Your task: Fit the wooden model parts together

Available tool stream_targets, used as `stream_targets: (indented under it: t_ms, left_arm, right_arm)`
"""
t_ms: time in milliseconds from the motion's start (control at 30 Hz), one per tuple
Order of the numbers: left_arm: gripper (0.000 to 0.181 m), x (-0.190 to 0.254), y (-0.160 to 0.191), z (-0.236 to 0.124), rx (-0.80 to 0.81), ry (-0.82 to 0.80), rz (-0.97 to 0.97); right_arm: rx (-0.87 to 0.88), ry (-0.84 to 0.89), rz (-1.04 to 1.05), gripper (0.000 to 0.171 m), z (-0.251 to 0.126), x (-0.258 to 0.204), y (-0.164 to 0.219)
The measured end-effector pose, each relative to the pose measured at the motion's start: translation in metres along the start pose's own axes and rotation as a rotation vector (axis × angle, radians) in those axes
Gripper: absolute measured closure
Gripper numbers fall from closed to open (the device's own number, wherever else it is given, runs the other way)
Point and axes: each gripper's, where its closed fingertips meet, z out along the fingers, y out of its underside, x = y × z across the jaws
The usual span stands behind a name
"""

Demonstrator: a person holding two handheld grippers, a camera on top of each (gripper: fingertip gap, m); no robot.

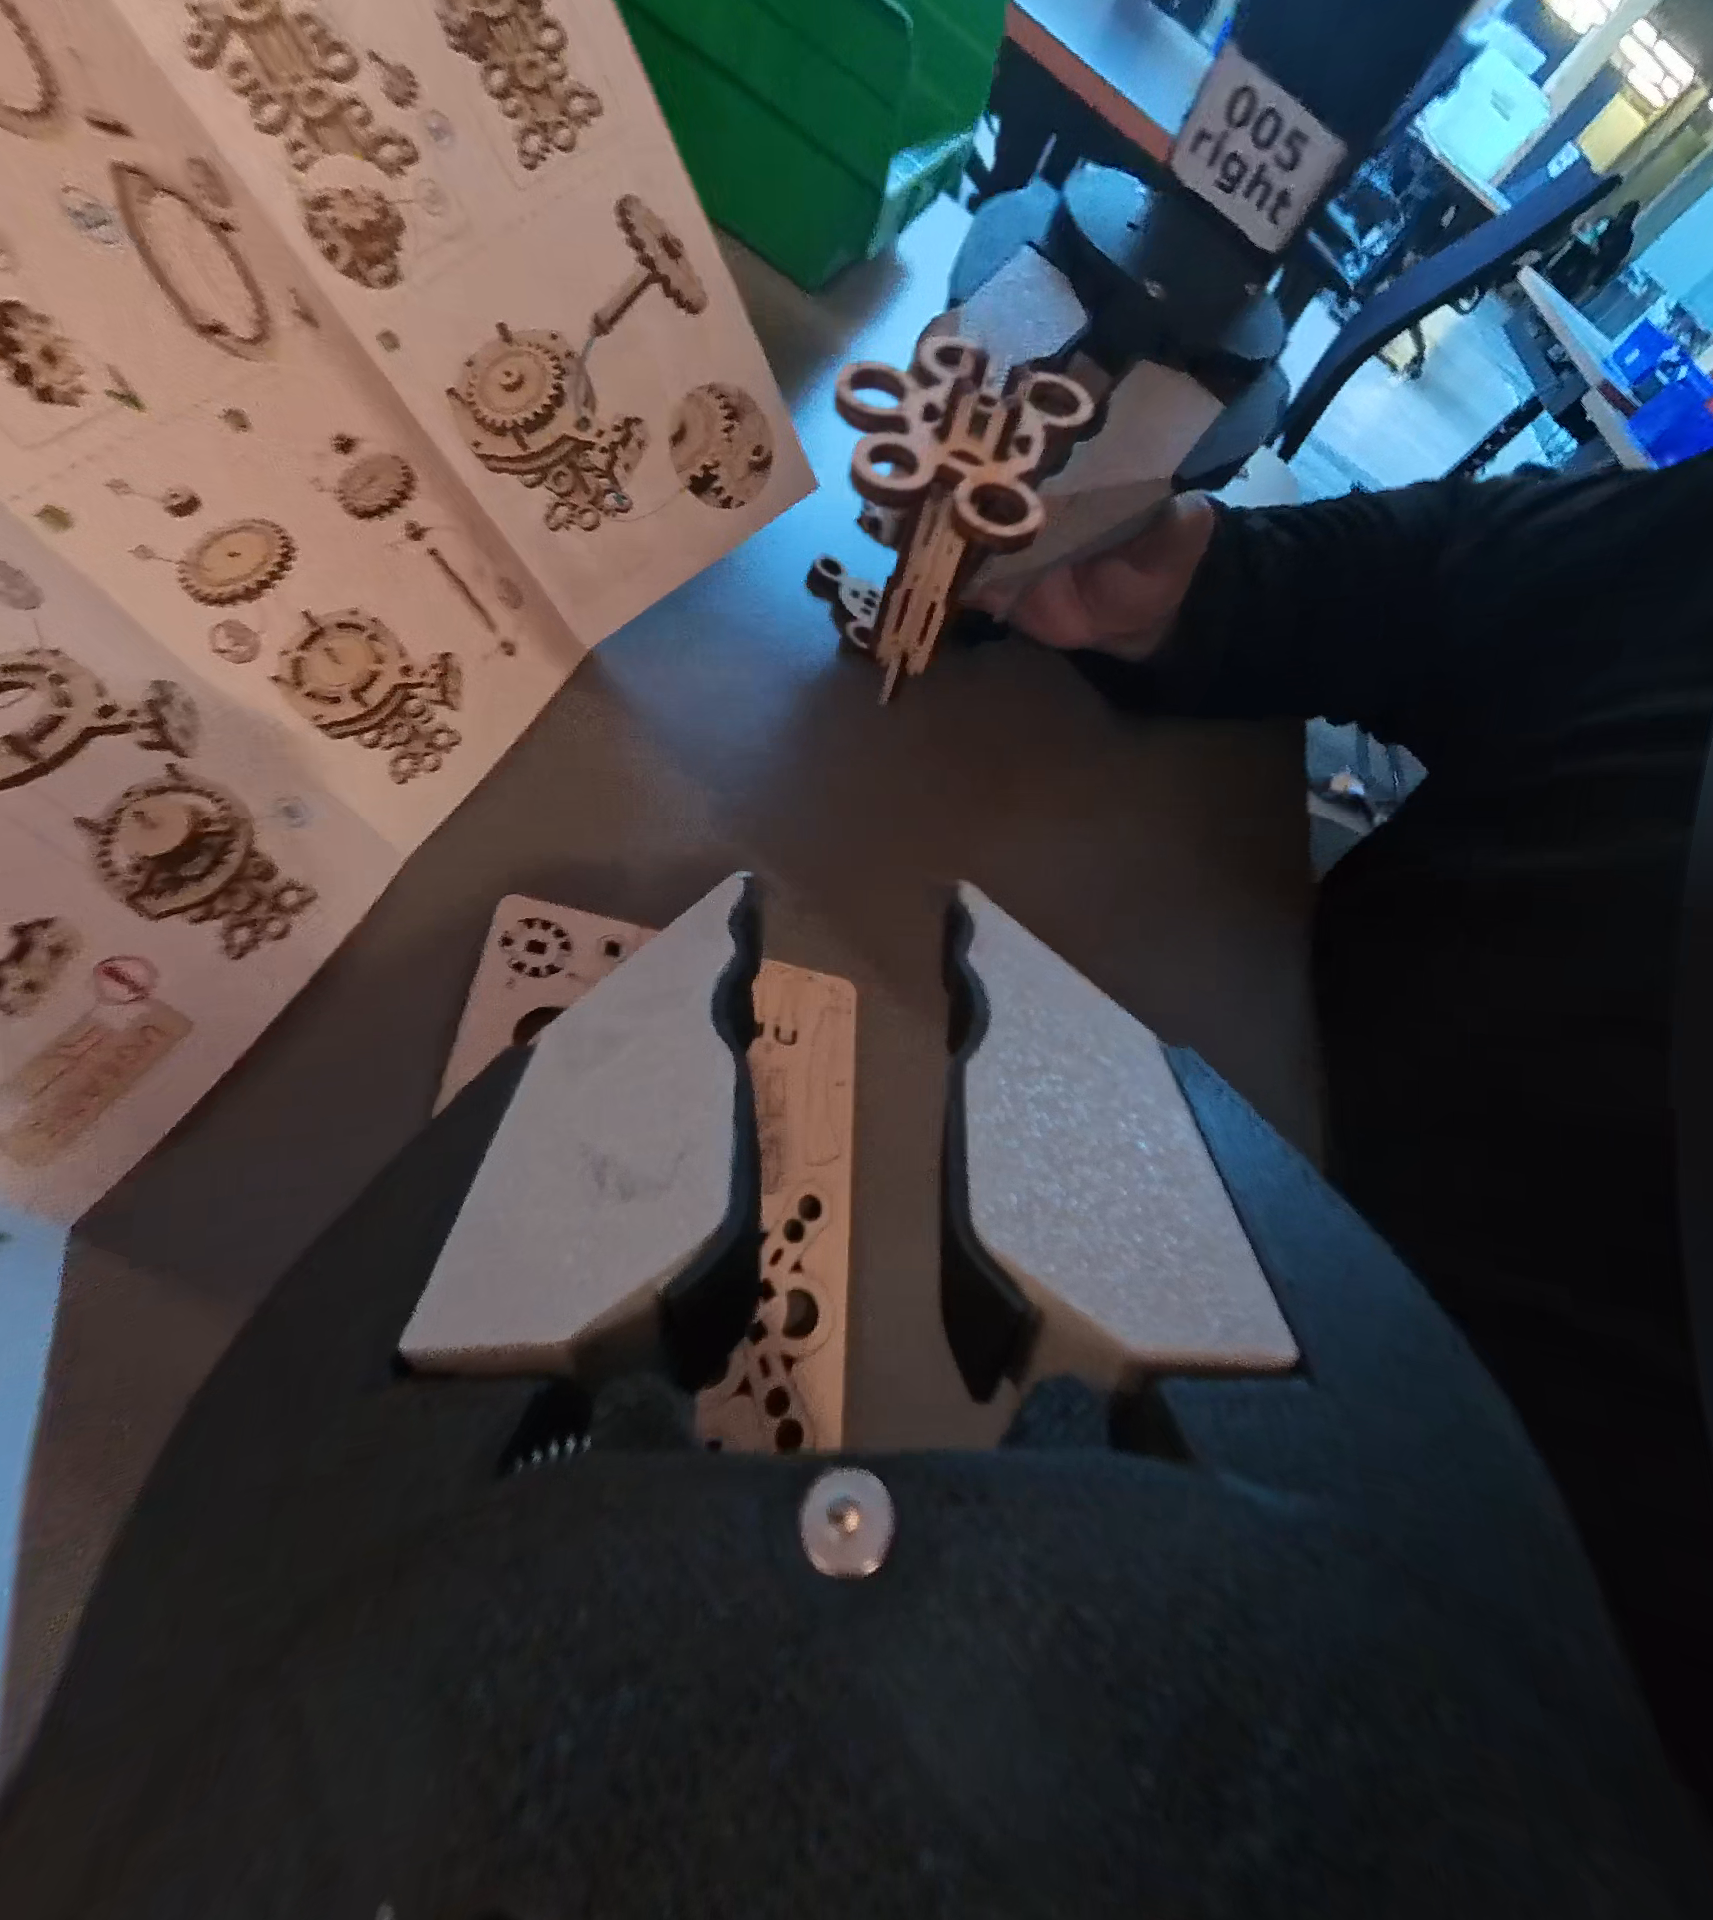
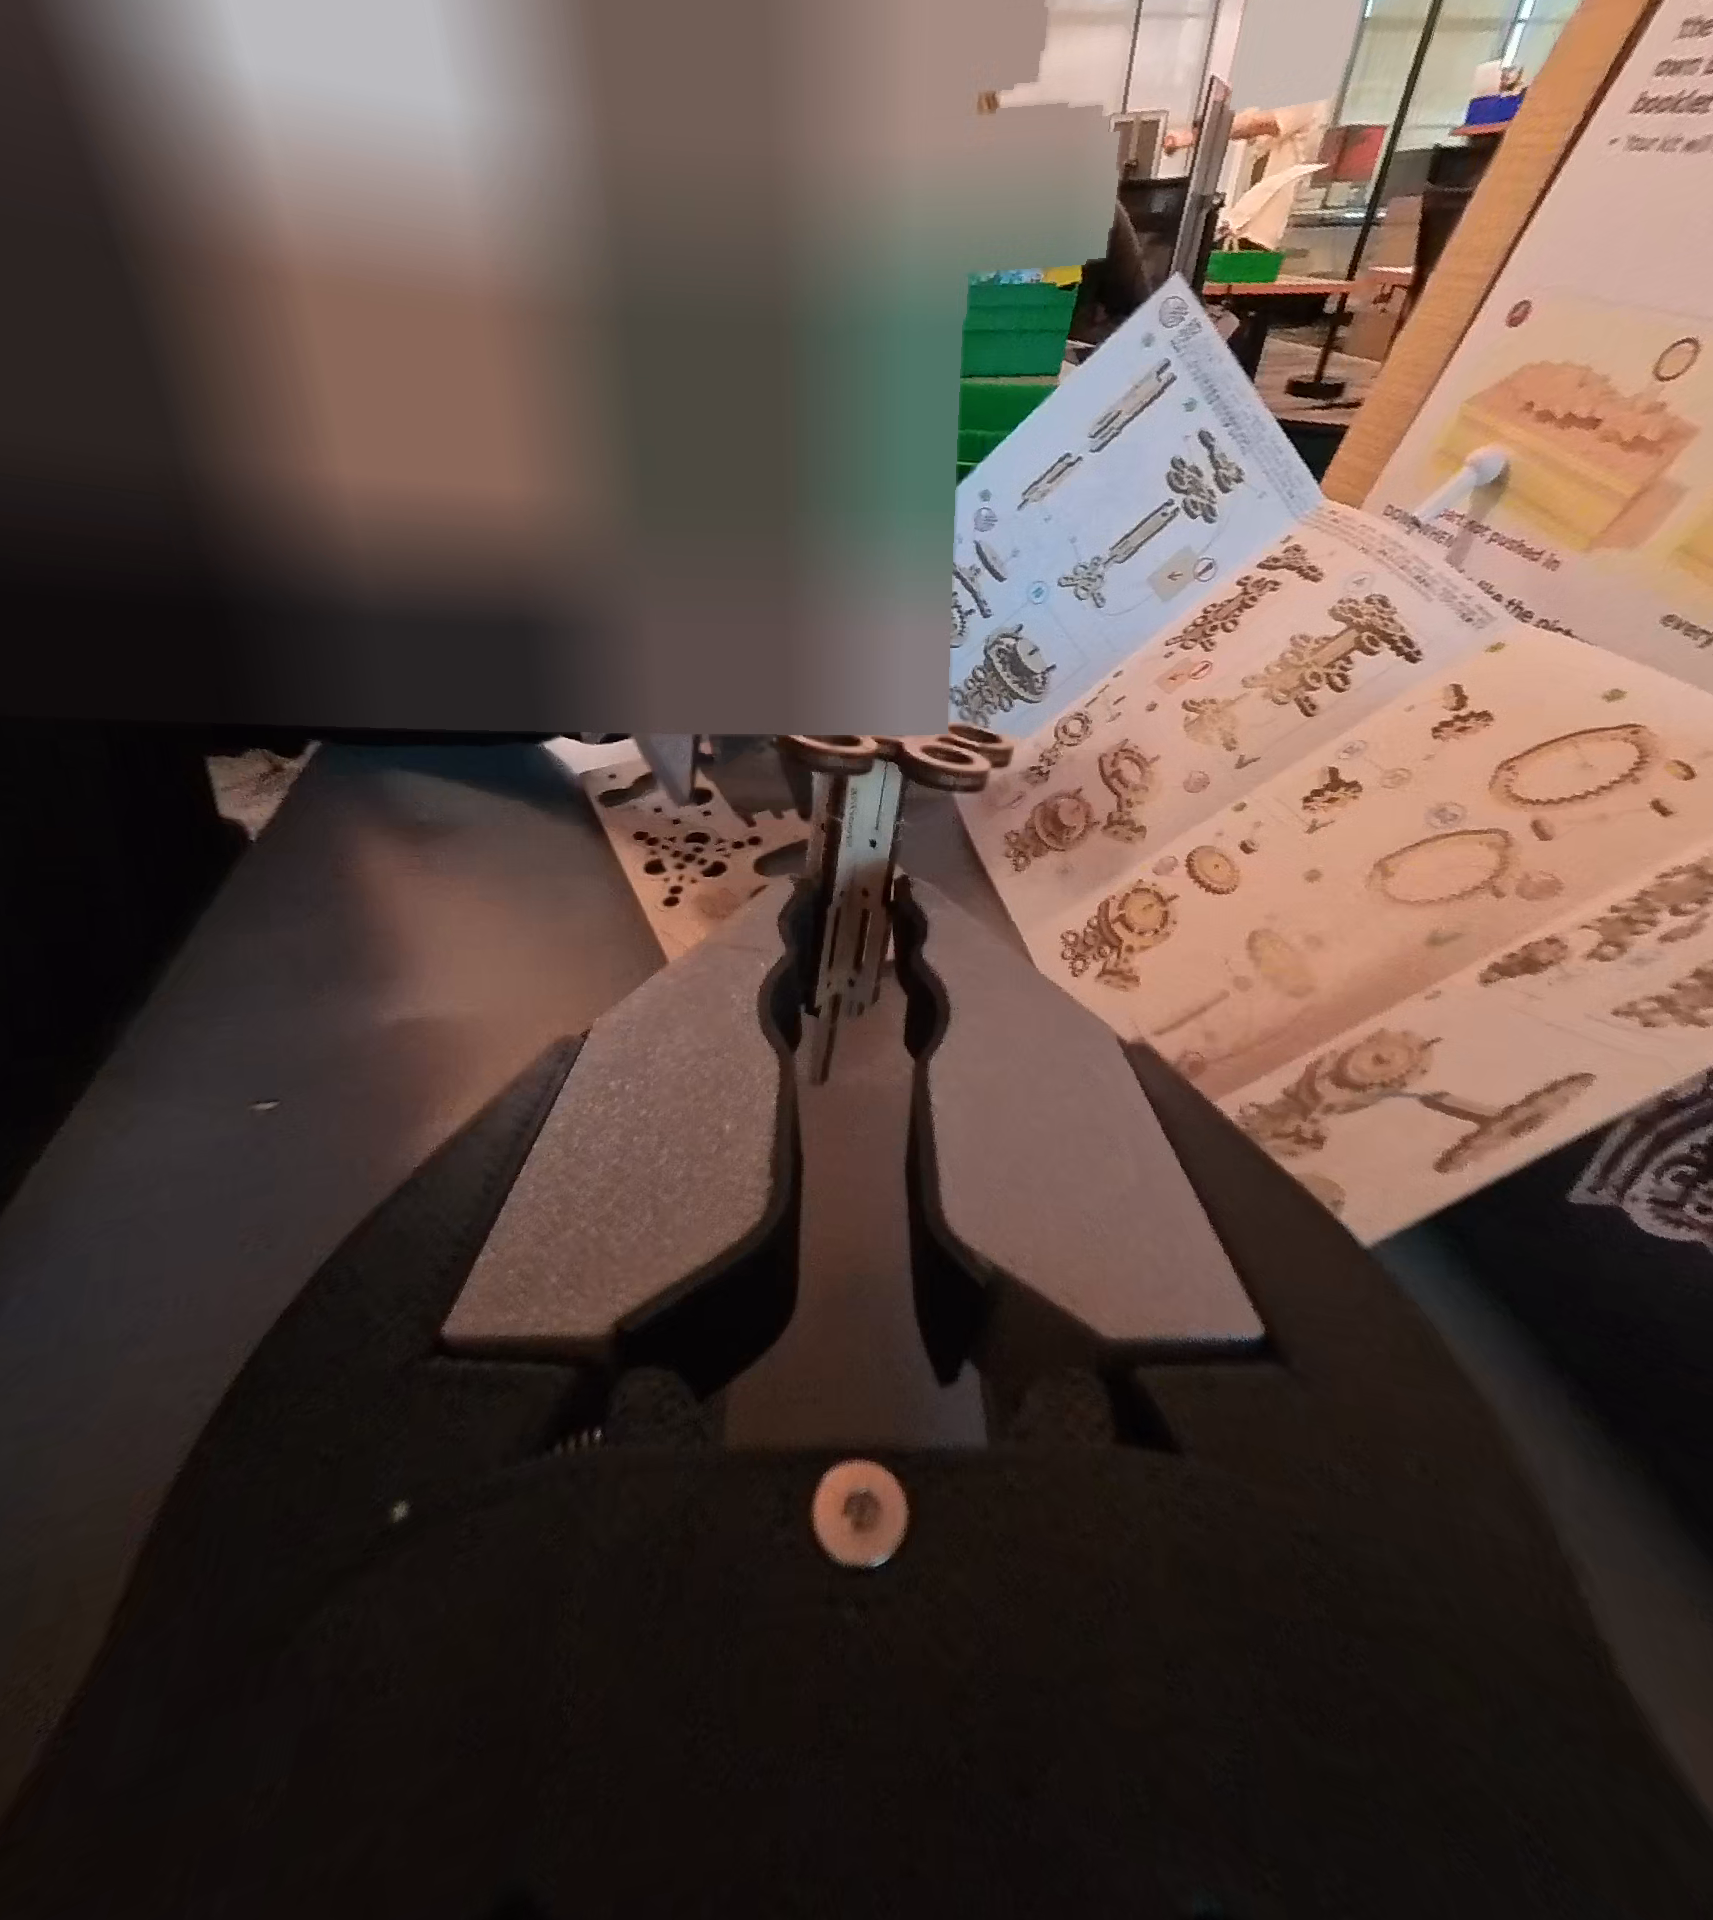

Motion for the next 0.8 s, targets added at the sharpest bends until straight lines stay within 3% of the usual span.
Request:
stream_targets:
  t_ms: [233, 433, 533, 700, 800]
  left_arm:
    - [0.138, 0.014, 0.007, 0.028, -0.068, -0.047, 0.157]
    - [0.128, 0.045, -0.002, 0.044, -0.007, 0.119, 0.183]
    - [0.137, 0.047, 0.003, 0.056, -0.035, 0.131, 0.189]
    - [0.181, 0.065, 0.003, 0.064, -0.034, 0.187, 0.243]
    - [0.181, 0.06, 0.003, 0.071, -0.049, 0.13, 0.26]
  right_arm:
    - [-0.039, -0.117, -0.016, 0.16, 0.017, -0.031, 0.003]
    - [-0.002, -0.194, -0.025, 0.16, 0.013, -0.051, 0.001]
    - [0.066, -0.239, -0.009, 0.16, 0.012, -0.062, -0.007]
    - [0.14, -0.281, 0.072, 0.16, 0.009, -0.068, -0.018]
    - [0.12, -0.291, 0.127, 0.16, 0.01, -0.061, -0.014]
